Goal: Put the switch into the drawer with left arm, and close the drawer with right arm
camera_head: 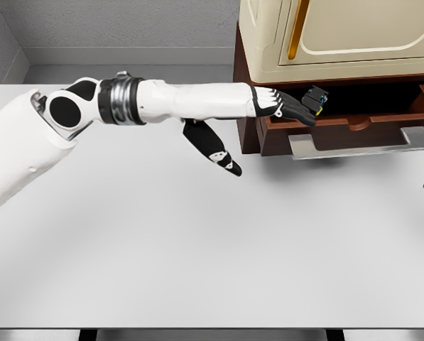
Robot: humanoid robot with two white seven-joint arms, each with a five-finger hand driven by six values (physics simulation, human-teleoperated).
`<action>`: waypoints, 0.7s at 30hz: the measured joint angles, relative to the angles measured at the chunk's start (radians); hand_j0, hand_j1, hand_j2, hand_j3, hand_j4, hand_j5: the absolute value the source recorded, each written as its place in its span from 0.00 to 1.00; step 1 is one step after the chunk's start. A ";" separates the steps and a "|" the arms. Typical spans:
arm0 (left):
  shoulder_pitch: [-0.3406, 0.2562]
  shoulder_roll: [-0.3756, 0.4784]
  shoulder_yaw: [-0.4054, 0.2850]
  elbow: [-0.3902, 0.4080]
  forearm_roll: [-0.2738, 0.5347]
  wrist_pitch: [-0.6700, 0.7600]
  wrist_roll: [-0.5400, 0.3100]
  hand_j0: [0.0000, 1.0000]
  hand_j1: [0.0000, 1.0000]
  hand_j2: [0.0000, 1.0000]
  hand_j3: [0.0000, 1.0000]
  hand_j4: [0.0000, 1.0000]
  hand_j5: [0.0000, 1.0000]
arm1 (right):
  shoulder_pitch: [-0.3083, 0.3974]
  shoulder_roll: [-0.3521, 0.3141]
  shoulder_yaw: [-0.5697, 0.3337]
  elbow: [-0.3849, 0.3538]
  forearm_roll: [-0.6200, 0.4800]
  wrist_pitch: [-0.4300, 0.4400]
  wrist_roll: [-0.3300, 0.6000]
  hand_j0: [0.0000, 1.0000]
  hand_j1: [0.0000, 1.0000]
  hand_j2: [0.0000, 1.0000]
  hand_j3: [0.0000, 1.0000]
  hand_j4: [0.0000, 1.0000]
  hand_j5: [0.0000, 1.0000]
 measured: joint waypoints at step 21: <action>-0.031 -0.079 -0.005 0.022 0.216 0.383 0.000 1.00 1.00 1.00 1.00 1.00 1.00 | -0.005 0.019 -0.008 0.000 -0.004 0.000 0.001 0.33 0.33 0.33 0.33 0.33 0.33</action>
